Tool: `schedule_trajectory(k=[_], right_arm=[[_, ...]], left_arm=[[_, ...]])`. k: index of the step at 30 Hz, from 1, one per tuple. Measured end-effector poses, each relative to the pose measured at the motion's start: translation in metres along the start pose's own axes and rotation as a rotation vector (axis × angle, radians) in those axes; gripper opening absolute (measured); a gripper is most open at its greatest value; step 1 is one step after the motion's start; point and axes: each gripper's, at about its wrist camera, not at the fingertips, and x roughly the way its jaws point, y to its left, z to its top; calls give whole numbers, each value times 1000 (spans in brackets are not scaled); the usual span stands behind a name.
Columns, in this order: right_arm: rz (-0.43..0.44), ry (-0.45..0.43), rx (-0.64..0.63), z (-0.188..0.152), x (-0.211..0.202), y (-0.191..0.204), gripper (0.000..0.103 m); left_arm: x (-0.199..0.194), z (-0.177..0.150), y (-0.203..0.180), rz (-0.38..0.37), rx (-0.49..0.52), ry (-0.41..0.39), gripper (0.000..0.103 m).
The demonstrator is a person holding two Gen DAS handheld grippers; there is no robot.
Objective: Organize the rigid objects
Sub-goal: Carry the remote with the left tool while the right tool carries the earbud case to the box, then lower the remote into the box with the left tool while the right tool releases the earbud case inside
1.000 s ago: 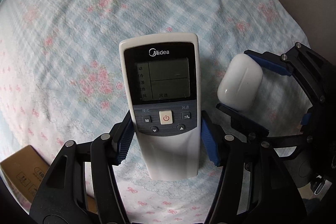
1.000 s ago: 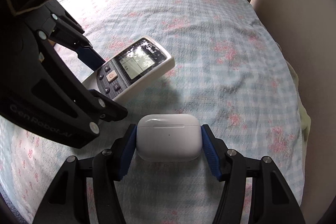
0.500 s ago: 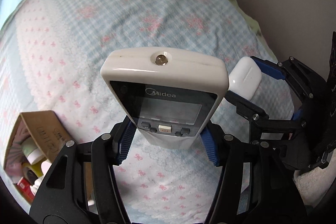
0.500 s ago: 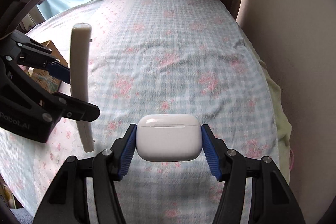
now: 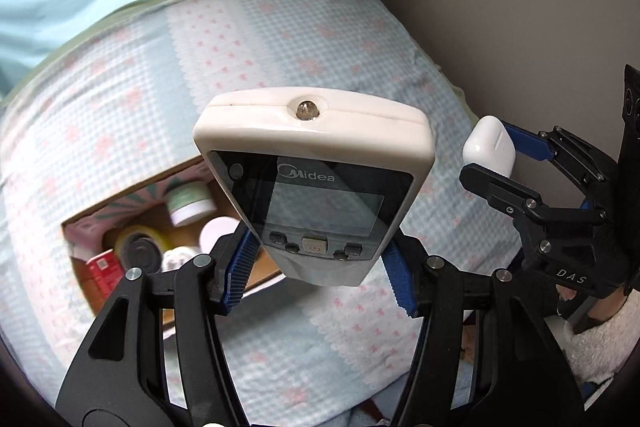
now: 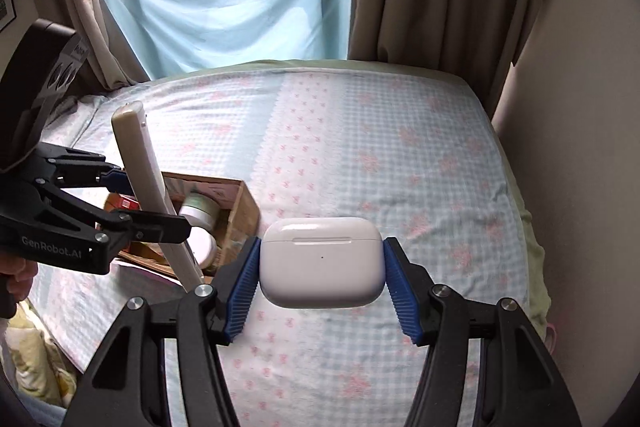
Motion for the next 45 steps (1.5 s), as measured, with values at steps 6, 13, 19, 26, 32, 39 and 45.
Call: schedule_trajectory(k=[6,13,19,26,32,39,45], right_arm=[[69,14,35,36,10,81,56],[103,38,94,56,40,145,56],[84,92,124,62,77,165,56],[32,179,154,52,137,161,56],[13,261,244,32,201,142,56],[17,326,340,11,252,128,56],[26,351,400,2,264,120,56]], left_arm=[[-46,-25,94,44,-55,-22,55],[-59,-42,171,56,-63,6,55],[-30,-56,207,31,-72,52,55],[43,-64,222,-13,-74,115,55],[96,-68,228,8,-41,153,55],[120,-67,206,18,37,173,55],[123,-63,196,19,63,154,65]])
